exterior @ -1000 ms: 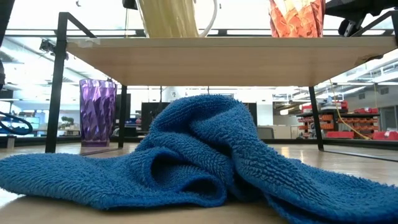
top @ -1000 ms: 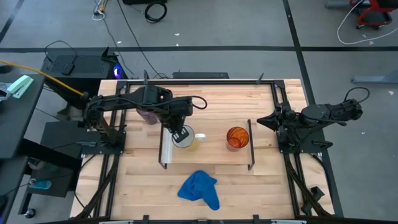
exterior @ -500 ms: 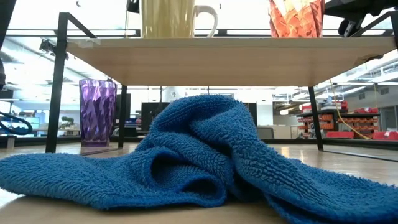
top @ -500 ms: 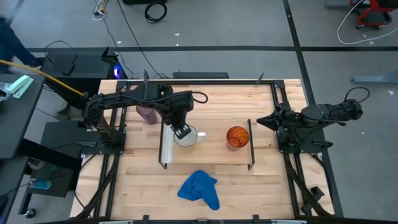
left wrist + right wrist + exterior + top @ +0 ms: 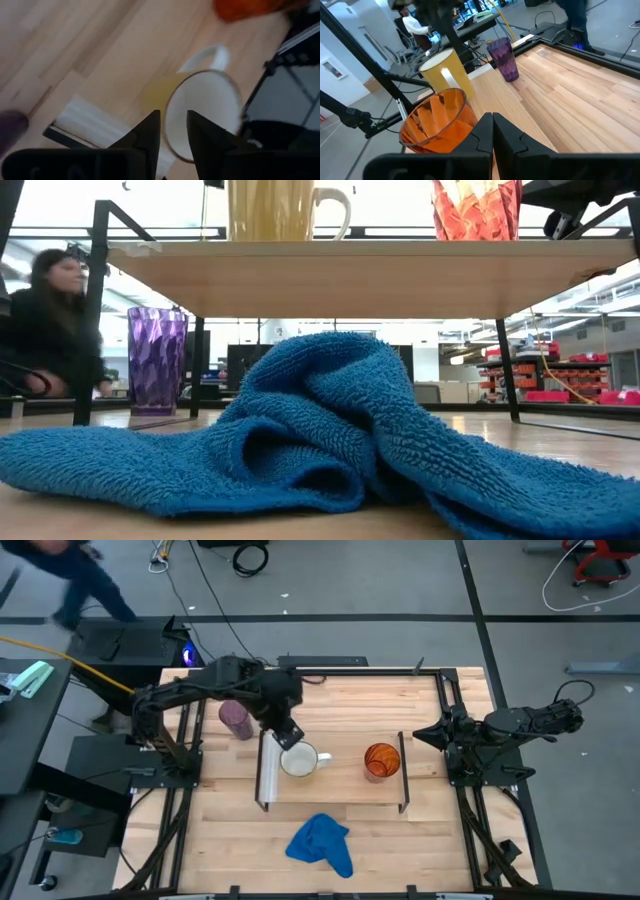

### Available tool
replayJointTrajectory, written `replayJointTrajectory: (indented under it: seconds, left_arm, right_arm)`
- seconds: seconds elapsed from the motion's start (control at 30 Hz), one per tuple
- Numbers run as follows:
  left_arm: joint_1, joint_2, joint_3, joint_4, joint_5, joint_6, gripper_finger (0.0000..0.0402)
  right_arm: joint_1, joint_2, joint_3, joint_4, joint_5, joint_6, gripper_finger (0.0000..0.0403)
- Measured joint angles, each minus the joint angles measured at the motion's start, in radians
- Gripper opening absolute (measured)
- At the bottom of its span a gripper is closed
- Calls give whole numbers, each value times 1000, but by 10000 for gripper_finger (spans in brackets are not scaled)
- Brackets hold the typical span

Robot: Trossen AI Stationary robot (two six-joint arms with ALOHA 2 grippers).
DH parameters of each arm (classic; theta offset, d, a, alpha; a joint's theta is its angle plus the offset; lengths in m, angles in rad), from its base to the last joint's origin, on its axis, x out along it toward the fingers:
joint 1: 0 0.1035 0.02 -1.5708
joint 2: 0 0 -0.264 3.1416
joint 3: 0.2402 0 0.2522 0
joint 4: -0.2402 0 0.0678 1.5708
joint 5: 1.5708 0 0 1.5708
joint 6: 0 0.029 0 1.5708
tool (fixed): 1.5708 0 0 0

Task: Stack small to large cups/mugs on shelf
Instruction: Put the yellow mug on the shelf

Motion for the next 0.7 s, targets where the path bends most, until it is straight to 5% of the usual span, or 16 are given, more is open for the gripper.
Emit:
replayJointTrajectory:
  seconds: [0.3,0.5,0.7]
  left_arm:
    - [-49,-42,176,-92,-119,-122,110]
    - [-186,-125,77,-93,-148,-350,96]
    - [-346,-158,-37,-92,-243,-776,63]
  right_arm:
    - [0,0,0,0,-4,0,9]
    - [0,0,1,-6,-8,-7,9]
    - [0,-1,1,-6,-15,-7,9]
